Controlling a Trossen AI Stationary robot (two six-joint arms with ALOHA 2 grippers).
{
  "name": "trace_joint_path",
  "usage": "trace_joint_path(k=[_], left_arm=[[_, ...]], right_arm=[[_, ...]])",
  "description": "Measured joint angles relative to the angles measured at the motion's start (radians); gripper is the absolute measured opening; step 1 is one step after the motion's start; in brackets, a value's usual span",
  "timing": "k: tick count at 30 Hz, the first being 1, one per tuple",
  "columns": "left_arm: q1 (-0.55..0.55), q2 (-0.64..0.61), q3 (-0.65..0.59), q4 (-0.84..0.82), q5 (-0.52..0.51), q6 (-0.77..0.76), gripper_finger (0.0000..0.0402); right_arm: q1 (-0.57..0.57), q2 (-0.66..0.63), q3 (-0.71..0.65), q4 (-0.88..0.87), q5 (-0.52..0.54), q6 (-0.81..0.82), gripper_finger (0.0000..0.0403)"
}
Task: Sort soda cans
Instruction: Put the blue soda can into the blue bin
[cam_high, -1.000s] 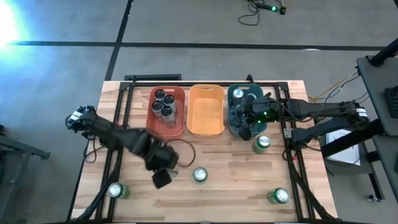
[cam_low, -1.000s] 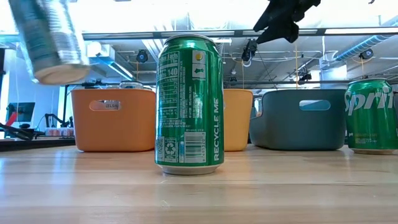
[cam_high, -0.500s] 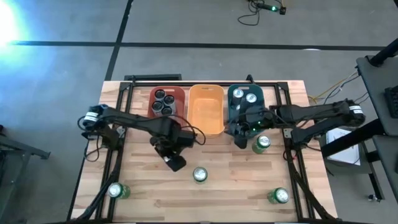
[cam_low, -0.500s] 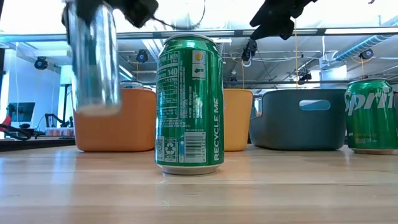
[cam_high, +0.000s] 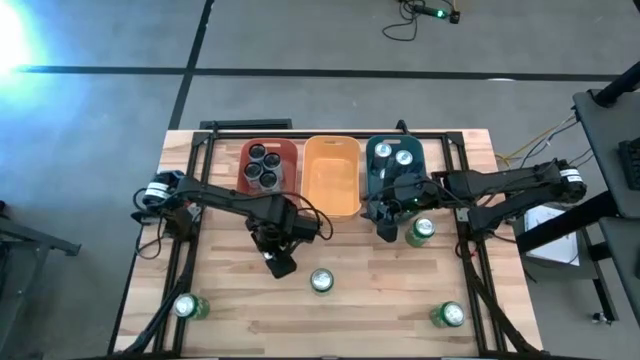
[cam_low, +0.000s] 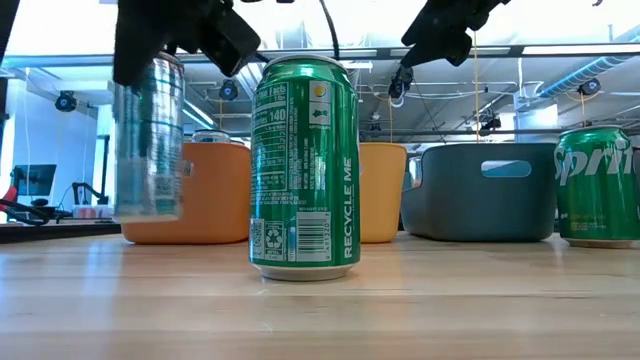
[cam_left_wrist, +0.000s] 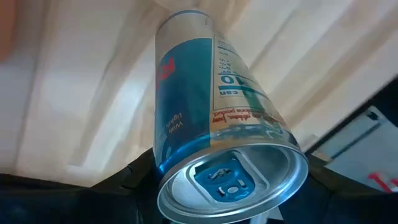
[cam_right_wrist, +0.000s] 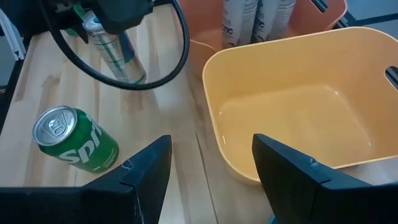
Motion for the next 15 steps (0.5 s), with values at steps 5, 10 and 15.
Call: trace_joint_path(k=[5, 10, 15], left_arm=[[-0.001, 0.03, 0.0, 0.01, -0.009, 0.043, 0.0221], [-0.001, 0.047, -0.001, 0.028, -0.009, 0.071, 0.0221], [-0.003, 0.047, -0.001, 0.057, -0.009, 0.109, 0.0223]], right_arm=[[0.0, -0.002, 0.0, -0.005, 0.0, 0.002, 0.0219], [0.0, -0.002, 0.0, -0.01, 0.0, 0.002, 0.0219], [0.0, -0.003, 0.0, -0.009, 0.0, 0.002, 0.0219]])
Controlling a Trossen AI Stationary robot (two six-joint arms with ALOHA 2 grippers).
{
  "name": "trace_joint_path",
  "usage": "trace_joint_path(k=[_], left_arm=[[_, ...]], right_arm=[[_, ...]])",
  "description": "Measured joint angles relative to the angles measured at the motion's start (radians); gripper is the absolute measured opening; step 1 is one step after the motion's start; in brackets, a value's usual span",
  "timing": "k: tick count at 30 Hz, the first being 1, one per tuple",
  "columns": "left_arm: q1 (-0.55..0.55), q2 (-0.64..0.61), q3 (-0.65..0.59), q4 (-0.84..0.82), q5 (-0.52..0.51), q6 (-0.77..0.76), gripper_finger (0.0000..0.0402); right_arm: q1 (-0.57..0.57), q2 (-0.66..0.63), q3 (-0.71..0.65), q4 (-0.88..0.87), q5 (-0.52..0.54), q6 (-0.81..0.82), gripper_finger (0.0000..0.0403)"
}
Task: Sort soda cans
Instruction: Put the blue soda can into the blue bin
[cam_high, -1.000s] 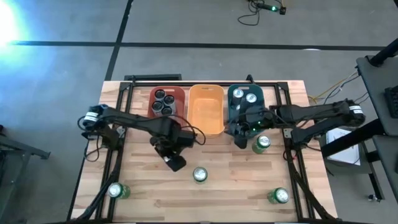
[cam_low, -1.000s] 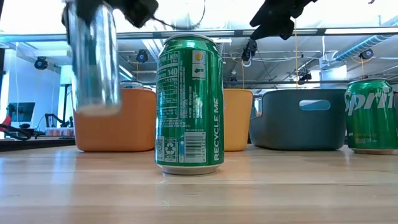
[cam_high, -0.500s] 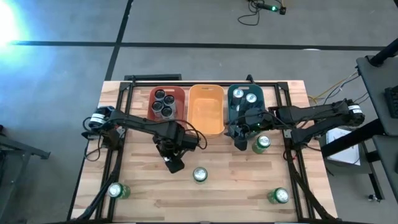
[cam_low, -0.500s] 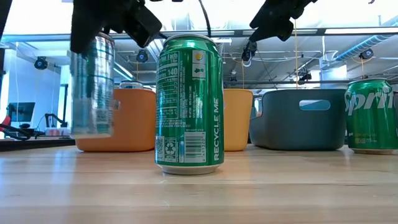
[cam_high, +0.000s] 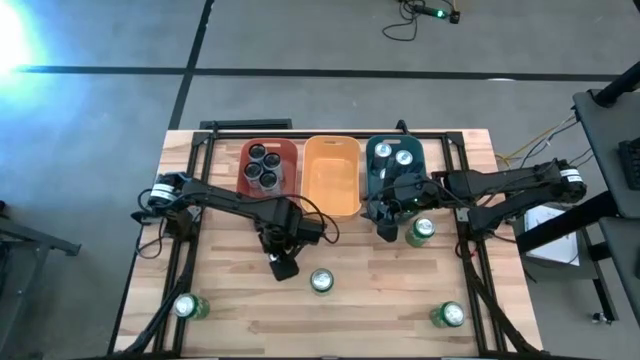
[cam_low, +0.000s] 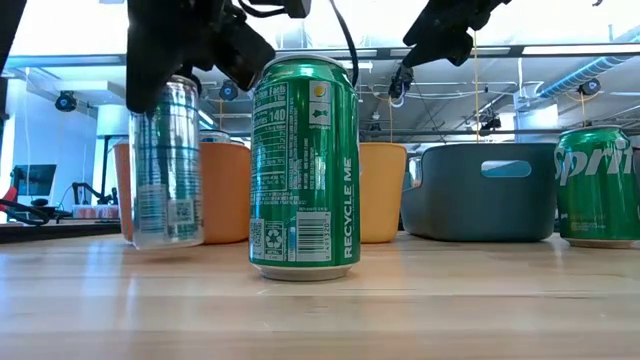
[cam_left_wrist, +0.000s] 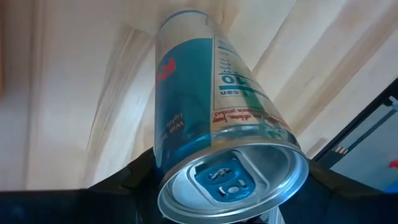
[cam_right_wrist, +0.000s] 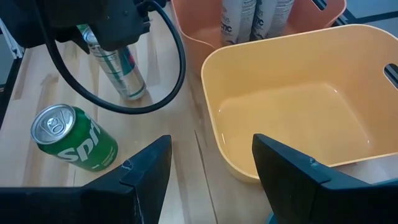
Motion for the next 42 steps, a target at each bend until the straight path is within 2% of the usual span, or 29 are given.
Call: trace_joint_path(k=[21, 29, 35, 39, 42], left_arm=[[-0.001, 0.027, -0.005, 0.02, -0.022, 0.029, 0.0238], [-0.002, 0.021, -0.006, 0.019, -0.035, 0.049, 0.0283], [-0.01, -0.024, -0.006, -0.01, -0.032, 0.084, 0.0307], [-0.037, -0.085, -0.007, -0.033, -0.033, 0.09, 0.0309], [-0.084, -0.132, -0.02, -0.035, -0.078, 0.089, 0.0305]], right_arm=[[0.0, 0.0, 0.0, 0.001, 0.0, 0.0, 0.0219], [0.0, 0.0, 0.0, 0.017, 0.0, 0.001, 0.0219], [0.004, 0.0, 0.0, 0.049, -0.001, 0.01, 0.0219], [0.019, 0.004, 0.0, 0.111, -0.001, 0.01, 0.0229], [0.025, 0.011, 0.0, 0.175, -0.001, 0.006, 0.0241]])
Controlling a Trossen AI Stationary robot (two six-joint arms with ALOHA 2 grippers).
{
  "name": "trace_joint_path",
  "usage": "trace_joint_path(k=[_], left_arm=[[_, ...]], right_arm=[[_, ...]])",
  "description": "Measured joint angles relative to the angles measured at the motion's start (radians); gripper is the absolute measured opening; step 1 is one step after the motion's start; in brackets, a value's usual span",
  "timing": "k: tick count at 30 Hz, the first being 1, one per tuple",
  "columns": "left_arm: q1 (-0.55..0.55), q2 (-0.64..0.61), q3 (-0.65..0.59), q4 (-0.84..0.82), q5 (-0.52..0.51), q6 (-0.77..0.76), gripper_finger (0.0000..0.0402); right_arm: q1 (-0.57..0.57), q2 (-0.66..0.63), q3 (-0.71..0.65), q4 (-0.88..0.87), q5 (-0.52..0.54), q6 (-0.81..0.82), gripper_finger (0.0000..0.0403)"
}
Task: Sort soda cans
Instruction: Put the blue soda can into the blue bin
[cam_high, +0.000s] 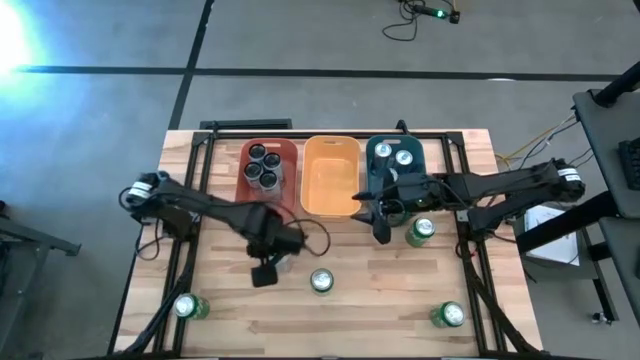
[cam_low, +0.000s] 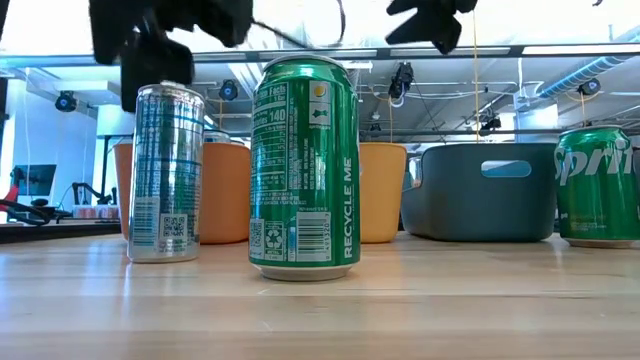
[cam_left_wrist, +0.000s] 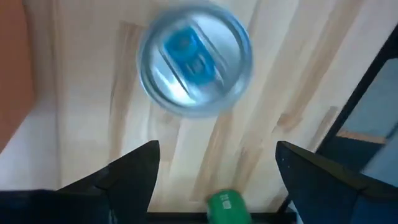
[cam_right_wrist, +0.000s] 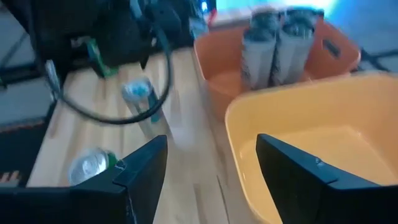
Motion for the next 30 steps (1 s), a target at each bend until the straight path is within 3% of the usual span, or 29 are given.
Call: trace_joint_path(k=[4, 7, 11, 15, 21, 30], left_arm=[[-0.079, -0.046, -0.047, -0.004, -0.133, -0.025, 0.0292], [-0.11, -0.091, -0.127, 0.022, -0.157, -0.088, 0.0266], [-0.133, -0.173, -0.26, 0.195, -0.19, -0.164, 0.0198], [-0.141, -0.243, -0.371, 0.375, -0.287, -0.178, 0.0115], [-0.143, -0.26, -0.488, 0.418, -0.344, -0.13, 0.0019], [-0.153, -0.245, -0.583, 0.692, -0.374, -0.121, 0.0006]], right_arm=[[0.012, 0.025, 0.001, 0.074, 0.001, -0.005, 0.0256], [0.033, 0.045, 0.001, 0.101, 0.0, -0.001, 0.0263], [0.066, 0.083, 0.029, 0.093, 0.0, -0.002, 0.0267], [0.089, 0.128, 0.068, 0.076, 0.0, 0.002, 0.0263], [0.116, 0.203, 0.14, -0.001, 0.001, 0.018, 0.0254], [0.135, 0.289, 0.167, -0.038, 0.001, 0.067, 0.0275]])
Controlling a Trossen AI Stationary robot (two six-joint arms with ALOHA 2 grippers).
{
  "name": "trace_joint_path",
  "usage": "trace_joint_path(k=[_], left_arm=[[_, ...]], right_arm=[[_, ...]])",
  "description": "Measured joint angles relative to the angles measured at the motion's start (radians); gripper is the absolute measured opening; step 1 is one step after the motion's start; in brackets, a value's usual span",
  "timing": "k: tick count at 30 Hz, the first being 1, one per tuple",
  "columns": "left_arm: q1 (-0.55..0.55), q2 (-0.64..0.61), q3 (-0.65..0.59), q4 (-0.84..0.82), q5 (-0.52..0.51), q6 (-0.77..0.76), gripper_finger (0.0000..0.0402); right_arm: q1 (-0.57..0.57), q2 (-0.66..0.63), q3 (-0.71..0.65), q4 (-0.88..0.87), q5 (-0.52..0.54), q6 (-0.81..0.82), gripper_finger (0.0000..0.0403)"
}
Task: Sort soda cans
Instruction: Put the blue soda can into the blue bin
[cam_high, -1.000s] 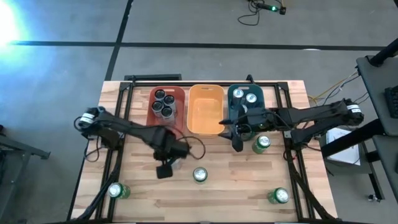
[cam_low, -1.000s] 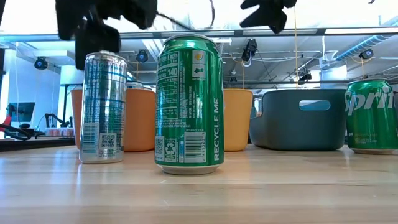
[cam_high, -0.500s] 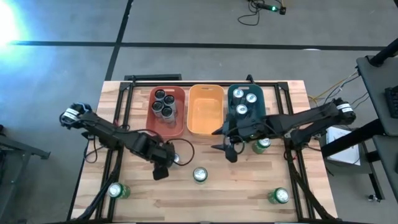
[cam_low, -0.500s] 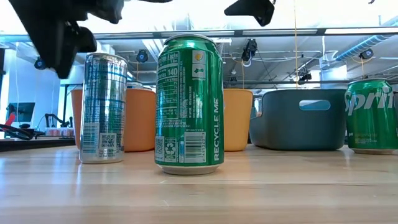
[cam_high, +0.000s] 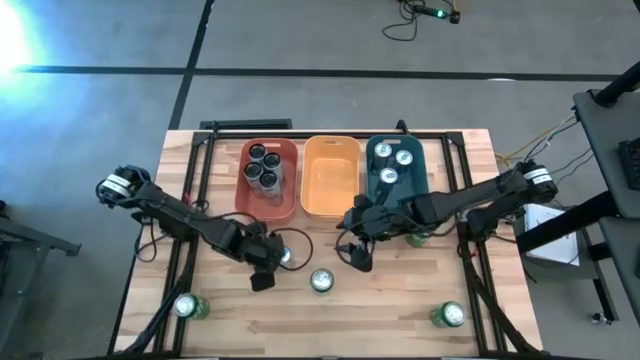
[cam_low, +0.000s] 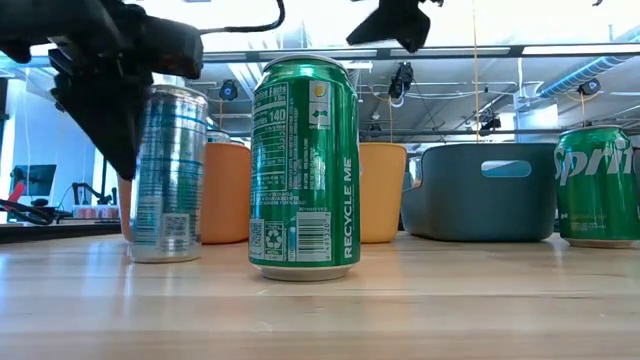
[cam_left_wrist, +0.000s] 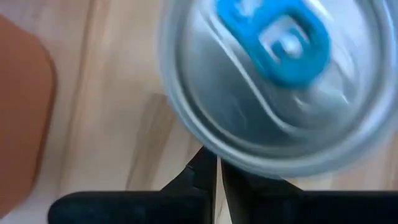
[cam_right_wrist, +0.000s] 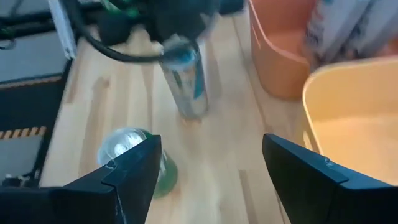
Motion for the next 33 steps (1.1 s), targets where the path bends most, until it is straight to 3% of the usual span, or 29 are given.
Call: trace_joint_path(k=[8, 22, 26, 33], left_arm=[[-0.021, 0.024, -0.013, 0.04, -0.05, 0.006, 0.0027], [-0.006, 0.133, -0.015, 0.321, -0.221, 0.051, 0.0184], [0.011, 0.207, -0.002, 0.429, -0.224, 0.048, 0.0186], [0.02, 0.335, 0.133, 0.445, -0.226, 0.084, 0.0151]], right_arm=[[0.014, 0.021, -0.002, -0.014, 0.032, 0.049, 0.0297], [0.034, 0.08, -0.006, -0.025, 0.054, 0.096, 0.0317], [0.037, 0.121, -0.007, -0.033, 0.054, 0.096, 0.0309], [0.045, 0.168, -0.008, -0.023, 0.054, 0.073, 0.0304]])
